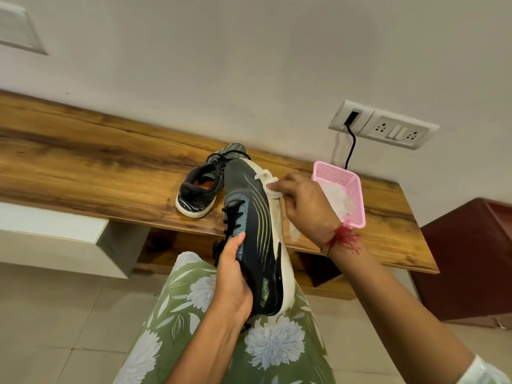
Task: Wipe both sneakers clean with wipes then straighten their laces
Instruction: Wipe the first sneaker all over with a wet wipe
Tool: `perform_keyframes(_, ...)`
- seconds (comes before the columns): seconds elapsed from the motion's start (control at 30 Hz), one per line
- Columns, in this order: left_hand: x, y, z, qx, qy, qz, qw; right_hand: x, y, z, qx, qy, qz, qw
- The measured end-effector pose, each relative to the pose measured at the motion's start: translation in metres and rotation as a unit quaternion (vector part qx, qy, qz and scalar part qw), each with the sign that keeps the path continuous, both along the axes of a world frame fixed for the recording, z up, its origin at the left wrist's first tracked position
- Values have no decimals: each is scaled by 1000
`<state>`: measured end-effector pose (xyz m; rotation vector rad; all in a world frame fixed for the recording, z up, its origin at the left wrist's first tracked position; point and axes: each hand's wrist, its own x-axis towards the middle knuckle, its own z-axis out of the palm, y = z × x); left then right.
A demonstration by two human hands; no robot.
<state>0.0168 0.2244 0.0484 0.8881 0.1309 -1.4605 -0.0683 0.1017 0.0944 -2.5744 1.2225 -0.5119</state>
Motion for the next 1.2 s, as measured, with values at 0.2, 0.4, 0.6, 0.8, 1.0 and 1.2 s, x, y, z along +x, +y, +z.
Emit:
perform_keyframes(0.2, 9, 0, -3, 10, 22, 35, 999, -29, 57, -18, 50, 61, 32, 996)
perform_keyframes(0.4, 15, 0, -3, 16, 5, 44, 999, -49, 90, -12, 137, 95, 79, 983)
perform_keyframes(0.6, 12, 0, 0, 23, 10, 34, 999, -28, 60, 4, 37, -182, -121, 975)
perform_keyframes(0.8, 10, 1, 1, 7, 29, 54, 998, -11, 64, -23, 18, 18, -18, 1000)
perform_keyframes(1.0, 20, -1, -1, 13, 105, 83, 991, -29, 104, -34, 0, 64, 2, 998)
perform_keyframes(1.2, 19, 0, -3, 20, 91, 76, 993, -53, 128, -23, 49, 89, -12, 995)
